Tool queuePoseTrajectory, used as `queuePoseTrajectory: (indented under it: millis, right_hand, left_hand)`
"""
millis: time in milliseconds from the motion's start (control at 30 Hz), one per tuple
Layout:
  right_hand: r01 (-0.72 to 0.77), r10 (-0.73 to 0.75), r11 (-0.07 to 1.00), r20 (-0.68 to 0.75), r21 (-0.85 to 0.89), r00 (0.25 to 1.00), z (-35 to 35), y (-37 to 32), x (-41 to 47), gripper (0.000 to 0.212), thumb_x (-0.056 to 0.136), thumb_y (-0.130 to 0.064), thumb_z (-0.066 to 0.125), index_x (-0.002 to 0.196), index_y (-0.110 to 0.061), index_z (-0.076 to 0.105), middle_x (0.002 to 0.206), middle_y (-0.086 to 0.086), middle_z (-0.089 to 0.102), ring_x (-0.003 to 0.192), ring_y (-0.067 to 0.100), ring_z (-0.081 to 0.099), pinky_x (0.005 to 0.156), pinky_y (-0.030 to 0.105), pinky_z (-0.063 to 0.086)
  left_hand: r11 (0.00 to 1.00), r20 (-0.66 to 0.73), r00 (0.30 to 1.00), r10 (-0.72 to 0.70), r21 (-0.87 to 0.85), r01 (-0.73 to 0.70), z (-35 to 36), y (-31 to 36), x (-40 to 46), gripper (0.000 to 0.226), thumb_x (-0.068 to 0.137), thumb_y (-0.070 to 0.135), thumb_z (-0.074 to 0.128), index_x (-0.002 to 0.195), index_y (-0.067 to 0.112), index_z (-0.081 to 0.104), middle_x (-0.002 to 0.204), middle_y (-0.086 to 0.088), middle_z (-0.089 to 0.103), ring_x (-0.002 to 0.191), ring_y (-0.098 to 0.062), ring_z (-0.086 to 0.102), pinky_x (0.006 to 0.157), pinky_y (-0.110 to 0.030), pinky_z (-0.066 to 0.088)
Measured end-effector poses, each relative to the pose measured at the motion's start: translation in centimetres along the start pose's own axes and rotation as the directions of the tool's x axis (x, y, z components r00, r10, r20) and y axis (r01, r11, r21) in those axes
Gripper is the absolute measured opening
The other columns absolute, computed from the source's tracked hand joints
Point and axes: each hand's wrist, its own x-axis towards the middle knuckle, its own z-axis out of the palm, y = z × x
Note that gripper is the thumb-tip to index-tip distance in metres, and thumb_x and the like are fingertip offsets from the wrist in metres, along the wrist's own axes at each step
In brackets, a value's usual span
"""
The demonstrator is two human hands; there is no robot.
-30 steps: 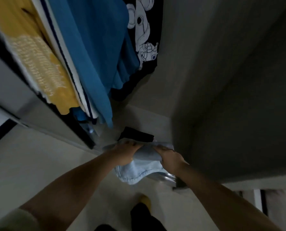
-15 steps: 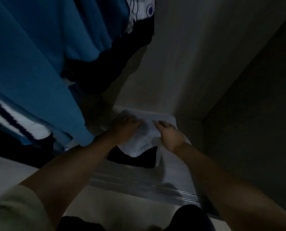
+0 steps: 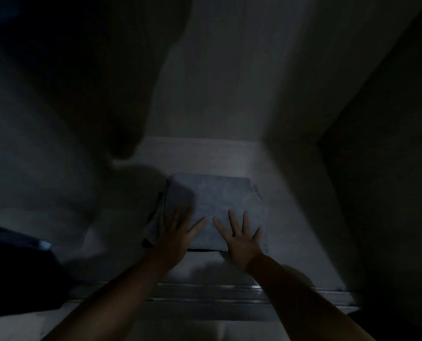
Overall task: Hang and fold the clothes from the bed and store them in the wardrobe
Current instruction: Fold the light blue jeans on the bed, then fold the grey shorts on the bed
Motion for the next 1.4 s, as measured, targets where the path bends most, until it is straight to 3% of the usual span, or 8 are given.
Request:
queuePoseTrajectory:
  millis: [67, 100, 200, 333, 433, 600, 1000, 1400]
  right_hand:
    - [0.036, -0.036, 0.999, 0.024, -0.020, 0.999, 0.9, 0.5, 0.5, 0.085, 0.091, -0.061, 0.044, 0.145, -0.046, -0.019, 0.151, 0.002, -0.038, 0.134, 0.043, -0.037, 0.101, 0.077, -0.004]
    - [0.042, -0.041, 0.999, 0.036, -0.013, 0.998, 1.2, 0.6, 0.7, 0.088, 0.087, -0.068, 0.043, 0.144, -0.046, -0.020, 0.150, 0.002, -0.040, 0.133, 0.042, -0.038, 0.101, 0.078, -0.004]
    - [0.026, -0.025, 1.000, 0.100, -0.009, 0.995, 0.9, 0.7, 1.3, 0.092, 0.082, -0.074, 0.043, 0.144, -0.049, -0.020, 0.150, 0.001, -0.040, 0.133, 0.043, -0.038, 0.101, 0.077, -0.004]
    - [-0.004, 0.020, 0.997, 0.213, -0.075, 0.977, -2.3, 0.1, 0.9, 0.081, 0.088, -0.068, 0.041, 0.150, -0.044, -0.006, 0.157, 0.002, -0.027, 0.141, 0.045, -0.021, 0.107, 0.072, 0.005]
    - [-0.038, 0.042, 0.999, 0.145, -0.029, 0.989, -6.8, -0.7, -1.9, 0.063, 0.096, -0.056, 0.036, 0.151, -0.028, 0.020, 0.157, 0.009, 0.018, 0.139, 0.039, 0.024, 0.109, 0.054, 0.029]
    - [-0.166, 0.166, 0.986, -0.001, 0.007, 0.986, -16.3, -2.1, -10.4, 0.044, 0.100, -0.035, 0.038, 0.140, -0.015, 0.039, 0.134, 0.012, 0.052, 0.121, 0.031, 0.053, 0.095, 0.038, 0.044]
    - [-0.330, 0.341, 0.940, -0.191, 0.090, 0.920, -38.4, -3.5, -33.7, 0.043, 0.099, -0.046, 0.034, 0.121, -0.015, 0.055, 0.113, 0.012, 0.064, 0.102, 0.029, 0.062, 0.075, 0.031, 0.044]
    - [-0.498, 0.589, 0.807, -0.362, 0.318, 0.723, -41.8, -7.1, -51.4, 0.041, 0.098, -0.045, 0.033, 0.114, -0.016, 0.057, 0.108, 0.011, 0.066, 0.100, 0.032, 0.063, 0.076, 0.035, 0.048]
  left_hand:
    - [0.996, -0.004, 1.000, -0.018, -0.089, 0.018, 2.7, -0.9, 0.8, 0.083, 0.081, 0.011, 0.052, 0.150, 0.037, 0.015, 0.160, -0.012, 0.004, 0.141, -0.050, 0.013, 0.103, -0.072, 0.023]
    - [0.993, 0.105, 0.995, 0.002, -0.121, 0.011, 3.5, -1.3, 1.0, 0.090, 0.084, 0.016, 0.051, 0.149, 0.037, -0.007, 0.158, -0.007, -0.020, 0.143, -0.047, -0.008, 0.109, -0.069, 0.012]
    - [0.993, 0.205, 0.978, 0.037, -0.121, -0.012, 3.8, -1.7, 1.8, 0.099, 0.084, 0.034, 0.057, 0.147, 0.037, -0.020, 0.151, -0.004, -0.036, 0.141, -0.046, -0.019, 0.110, -0.067, 0.010]
    - [0.998, 0.316, 0.947, 0.063, -0.035, -0.055, 1.0, -2.1, 2.6, 0.094, 0.087, 0.045, 0.059, 0.153, 0.028, -0.007, 0.158, -0.015, -0.018, 0.144, -0.042, 0.006, 0.112, -0.052, 0.023]
    - [0.979, 0.266, 0.964, 0.026, -0.203, 0.030, -4.6, -0.5, 2.1, 0.065, 0.096, 0.026, 0.049, 0.152, 0.013, 0.018, 0.152, -0.019, 0.028, 0.130, -0.031, 0.042, 0.102, -0.036, 0.037]
    - [0.950, 0.077, 0.985, -0.156, -0.261, 0.170, -16.8, 5.9, -1.6, 0.046, 0.095, 0.025, 0.043, 0.140, 0.014, 0.038, 0.141, -0.010, 0.042, 0.131, -0.025, 0.038, 0.100, -0.034, 0.037]
    - [0.961, -0.011, 0.999, -0.038, -0.276, 0.033, -46.7, 10.4, -13.0, 0.029, 0.097, 0.020, 0.039, 0.122, 0.009, 0.050, 0.125, -0.013, 0.058, 0.113, -0.032, 0.056, 0.084, -0.035, 0.046]
    - [0.944, -0.191, 0.940, 0.283, -0.119, -0.309, -57.4, 15.6, -22.2, 0.019, 0.095, 0.025, 0.040, 0.109, 0.015, 0.050, 0.110, -0.011, 0.062, 0.098, -0.034, 0.061, 0.068, -0.032, 0.039]
